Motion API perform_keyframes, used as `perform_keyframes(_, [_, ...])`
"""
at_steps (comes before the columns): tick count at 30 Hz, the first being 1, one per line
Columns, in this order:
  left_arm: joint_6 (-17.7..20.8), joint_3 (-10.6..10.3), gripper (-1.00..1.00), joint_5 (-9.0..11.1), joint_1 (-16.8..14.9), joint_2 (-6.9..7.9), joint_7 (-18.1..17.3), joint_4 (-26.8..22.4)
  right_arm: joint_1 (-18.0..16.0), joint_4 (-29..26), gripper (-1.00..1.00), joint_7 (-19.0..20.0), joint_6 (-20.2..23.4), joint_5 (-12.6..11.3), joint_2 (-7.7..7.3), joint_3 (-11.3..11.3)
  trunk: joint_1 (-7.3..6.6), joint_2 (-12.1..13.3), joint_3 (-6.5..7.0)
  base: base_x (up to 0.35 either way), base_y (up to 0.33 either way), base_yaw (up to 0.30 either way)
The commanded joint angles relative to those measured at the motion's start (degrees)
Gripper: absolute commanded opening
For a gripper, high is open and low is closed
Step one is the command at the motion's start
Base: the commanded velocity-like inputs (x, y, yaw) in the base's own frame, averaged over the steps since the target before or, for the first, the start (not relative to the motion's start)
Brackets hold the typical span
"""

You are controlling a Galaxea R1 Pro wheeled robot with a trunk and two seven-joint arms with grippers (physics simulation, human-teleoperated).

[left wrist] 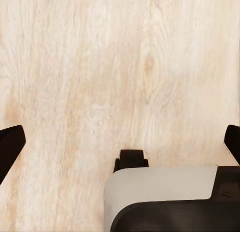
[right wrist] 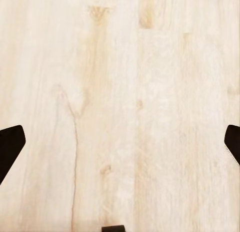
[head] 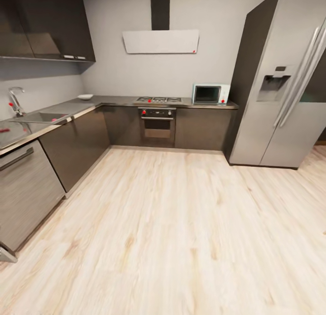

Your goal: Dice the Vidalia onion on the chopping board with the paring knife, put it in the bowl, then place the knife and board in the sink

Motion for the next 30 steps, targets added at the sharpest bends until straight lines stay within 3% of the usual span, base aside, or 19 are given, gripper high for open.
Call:
perform_keyframes(1, [-0.1, 0.0, 1.0, 0.0, 0.0, 0.0, 0.0, -0.1, 0.0, 0.0, 1.0, -0.2, -0.1, 0.0, 0.01, 0.0, 0.02, 0.0, -0.1, 0.197, -0.192, 0.209])
perform_keyframes(30, [-0.1, 0.8, 1.0, 0.0, 0.0, 0.0, 0.0, -0.1, 0.0, 0.1, 1.0, -0.2, -0.1, 0.0, 0.08, 0.1, 0.02, 0.0, -2.16, 0.199, -0.198, 0.209])
